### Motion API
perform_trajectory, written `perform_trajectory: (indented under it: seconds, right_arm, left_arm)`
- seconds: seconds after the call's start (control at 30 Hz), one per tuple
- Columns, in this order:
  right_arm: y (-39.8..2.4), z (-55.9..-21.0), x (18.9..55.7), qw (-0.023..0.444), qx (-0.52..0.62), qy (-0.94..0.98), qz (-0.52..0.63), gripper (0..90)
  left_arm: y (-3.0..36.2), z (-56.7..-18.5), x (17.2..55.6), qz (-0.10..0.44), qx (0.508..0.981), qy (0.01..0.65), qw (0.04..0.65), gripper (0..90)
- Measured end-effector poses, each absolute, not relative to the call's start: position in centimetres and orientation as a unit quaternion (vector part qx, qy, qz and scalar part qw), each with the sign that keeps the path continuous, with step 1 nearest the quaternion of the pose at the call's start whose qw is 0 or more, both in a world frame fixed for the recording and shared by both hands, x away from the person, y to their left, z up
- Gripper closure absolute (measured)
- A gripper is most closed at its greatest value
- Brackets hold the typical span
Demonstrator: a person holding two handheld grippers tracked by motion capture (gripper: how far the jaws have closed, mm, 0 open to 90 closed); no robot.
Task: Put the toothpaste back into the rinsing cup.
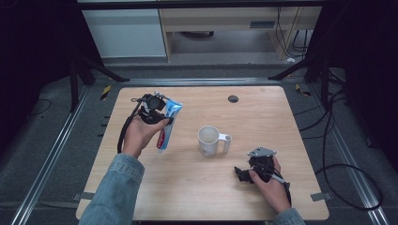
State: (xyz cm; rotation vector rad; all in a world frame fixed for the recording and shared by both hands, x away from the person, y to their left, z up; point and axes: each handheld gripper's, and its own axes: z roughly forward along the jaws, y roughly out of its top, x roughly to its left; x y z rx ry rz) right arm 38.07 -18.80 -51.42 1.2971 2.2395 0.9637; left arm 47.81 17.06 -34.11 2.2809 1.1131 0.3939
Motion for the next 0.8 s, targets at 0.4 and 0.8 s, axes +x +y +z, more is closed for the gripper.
perform_trajectory:
  seconds: [0.4,0.8]
  right_arm:
    - [-18.9,-51.5,38.1,0.197,0.455,0.799,0.341,0.4]
    - [-18.9,-51.5,38.1,0.197,0.454,0.799,0.341,0.4]
  left_arm:
    - [16.0,-33.6,47.0,0.189,0.832,0.403,0.331,73.1]
    - [15.3,-34.0,45.6,0.217,0.801,0.401,0.389,73.1]
